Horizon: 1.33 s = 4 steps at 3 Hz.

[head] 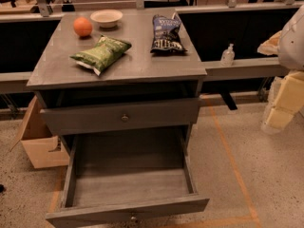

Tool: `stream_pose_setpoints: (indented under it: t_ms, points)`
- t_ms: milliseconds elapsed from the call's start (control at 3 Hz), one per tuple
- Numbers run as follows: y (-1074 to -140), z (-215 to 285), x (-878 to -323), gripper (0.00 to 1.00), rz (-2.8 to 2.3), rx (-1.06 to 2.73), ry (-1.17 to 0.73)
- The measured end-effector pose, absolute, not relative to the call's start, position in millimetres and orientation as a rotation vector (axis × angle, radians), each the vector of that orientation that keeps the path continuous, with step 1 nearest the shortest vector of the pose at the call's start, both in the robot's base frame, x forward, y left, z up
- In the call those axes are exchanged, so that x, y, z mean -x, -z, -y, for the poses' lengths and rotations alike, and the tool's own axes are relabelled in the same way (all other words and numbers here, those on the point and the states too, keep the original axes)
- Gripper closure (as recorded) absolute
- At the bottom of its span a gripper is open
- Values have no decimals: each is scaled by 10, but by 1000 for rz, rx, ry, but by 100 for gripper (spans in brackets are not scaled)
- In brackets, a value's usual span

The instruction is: Place blue chip bag into middle drawer

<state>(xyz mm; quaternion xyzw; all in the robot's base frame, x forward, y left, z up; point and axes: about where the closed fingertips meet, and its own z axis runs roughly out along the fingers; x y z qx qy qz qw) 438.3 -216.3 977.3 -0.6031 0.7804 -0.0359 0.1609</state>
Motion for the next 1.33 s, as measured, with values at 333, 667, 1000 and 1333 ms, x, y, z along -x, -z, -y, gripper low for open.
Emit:
stream_pose_setpoints:
  t_ms: [333,667,1000,1333]
  points:
    - [-9774,2163,-4383,0,-2228,1722,103]
    - [-9800,2188,-4510,0,-2219,1659,127]
    - [-9812,2363,-4927,0,-2189,1482,101]
    - [-9635,2467,-5402,0,-2128,1283,-16]
